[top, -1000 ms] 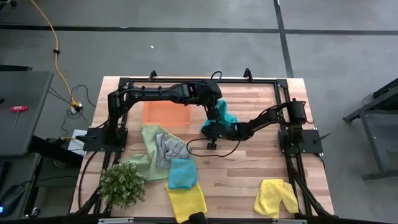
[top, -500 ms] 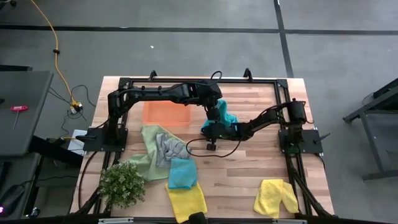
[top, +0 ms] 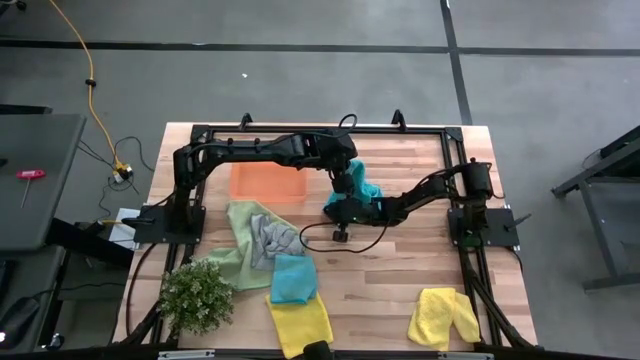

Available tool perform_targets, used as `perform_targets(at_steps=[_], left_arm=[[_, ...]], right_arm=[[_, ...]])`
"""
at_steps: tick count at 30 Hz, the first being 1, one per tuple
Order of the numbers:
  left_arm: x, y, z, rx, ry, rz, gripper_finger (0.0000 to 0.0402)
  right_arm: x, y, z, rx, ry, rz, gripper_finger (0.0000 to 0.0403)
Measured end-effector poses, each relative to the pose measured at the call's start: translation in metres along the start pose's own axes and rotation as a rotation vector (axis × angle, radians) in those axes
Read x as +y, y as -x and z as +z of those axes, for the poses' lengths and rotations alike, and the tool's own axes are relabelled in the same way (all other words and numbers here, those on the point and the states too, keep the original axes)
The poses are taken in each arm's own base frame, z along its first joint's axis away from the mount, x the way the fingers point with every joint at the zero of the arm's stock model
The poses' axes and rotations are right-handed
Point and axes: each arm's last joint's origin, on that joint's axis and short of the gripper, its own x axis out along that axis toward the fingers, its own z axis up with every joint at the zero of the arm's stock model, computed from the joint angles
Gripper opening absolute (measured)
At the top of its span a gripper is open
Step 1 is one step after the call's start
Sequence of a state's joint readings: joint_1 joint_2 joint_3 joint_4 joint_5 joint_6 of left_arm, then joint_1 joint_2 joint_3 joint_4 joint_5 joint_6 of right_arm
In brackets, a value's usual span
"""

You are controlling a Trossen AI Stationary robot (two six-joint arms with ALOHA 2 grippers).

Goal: Fold microfiber towels
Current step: Fold the top blue microfiber cloth

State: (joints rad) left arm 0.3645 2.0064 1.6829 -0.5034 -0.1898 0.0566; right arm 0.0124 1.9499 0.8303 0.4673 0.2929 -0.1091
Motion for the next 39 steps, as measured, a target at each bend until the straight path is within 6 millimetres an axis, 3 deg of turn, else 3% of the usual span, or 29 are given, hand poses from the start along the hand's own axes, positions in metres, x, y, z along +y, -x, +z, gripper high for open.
perform_targets(at_steps=[6,12,23,30,39], left_arm=[[0.000,0.001,0.001,0.002,-0.019,0.000,0.0001],[0.011,0.030,0.012,-0.016,-0.017,0.012,0.0001],[0.033,0.099,0.023,-0.102,0.028,0.062,0.0001],[0.035,0.109,0.022,-0.096,0.017,0.083,0.0001],[0.028,0.113,0.021,-0.090,0.051,0.060,0.0000]], right_arm=[[0.000,0.002,0.002,-0.010,0.000,0.022,0.0003],[-0.001,0.027,0.014,-0.016,0.034,0.051,0.0001],[-0.023,0.152,0.012,-0.228,-0.080,0.021,0.0000],[-0.048,0.224,0.021,-0.498,-0.154,0.021,0.0000],[-0.076,0.283,0.030,-0.473,-0.196,-0.107,0.0000]])
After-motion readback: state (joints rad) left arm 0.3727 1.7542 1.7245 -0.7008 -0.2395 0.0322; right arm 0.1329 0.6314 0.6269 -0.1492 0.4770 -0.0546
